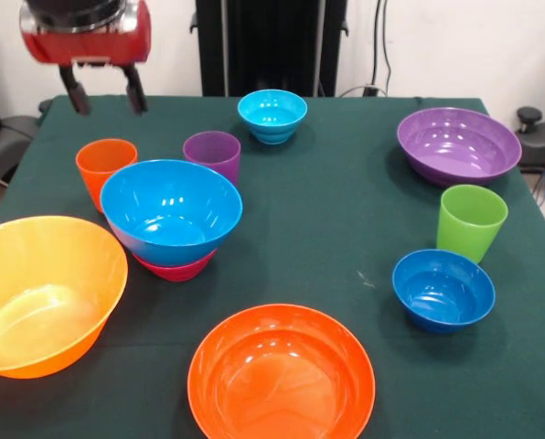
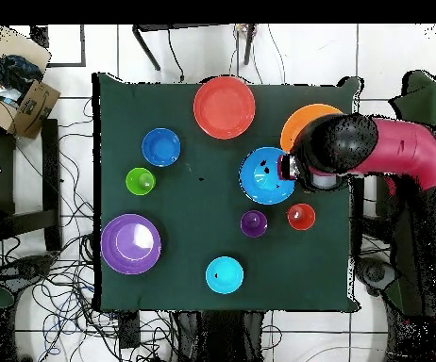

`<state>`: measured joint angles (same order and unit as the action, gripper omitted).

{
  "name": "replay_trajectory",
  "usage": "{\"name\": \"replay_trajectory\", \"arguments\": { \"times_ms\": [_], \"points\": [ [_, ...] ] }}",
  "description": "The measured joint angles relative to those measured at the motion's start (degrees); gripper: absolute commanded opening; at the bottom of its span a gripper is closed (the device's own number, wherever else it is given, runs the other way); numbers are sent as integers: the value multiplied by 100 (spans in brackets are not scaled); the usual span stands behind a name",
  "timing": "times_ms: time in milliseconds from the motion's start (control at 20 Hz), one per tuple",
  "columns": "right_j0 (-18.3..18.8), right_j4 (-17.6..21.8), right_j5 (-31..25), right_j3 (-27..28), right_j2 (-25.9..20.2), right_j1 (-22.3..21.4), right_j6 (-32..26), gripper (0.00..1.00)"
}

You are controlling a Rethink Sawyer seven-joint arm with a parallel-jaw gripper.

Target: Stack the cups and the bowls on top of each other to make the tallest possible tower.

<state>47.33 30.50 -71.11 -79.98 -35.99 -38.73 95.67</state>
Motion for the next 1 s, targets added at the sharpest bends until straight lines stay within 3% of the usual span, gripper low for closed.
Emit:
{"name": "replay_trajectory", "arguments": {
  "times_ms": [550,1000],
  "points": [
    [-37,-150,50,-632,8,-619,0,100],
    [-337,-150,813,-944,120,-643,1,100]
  ]
}}
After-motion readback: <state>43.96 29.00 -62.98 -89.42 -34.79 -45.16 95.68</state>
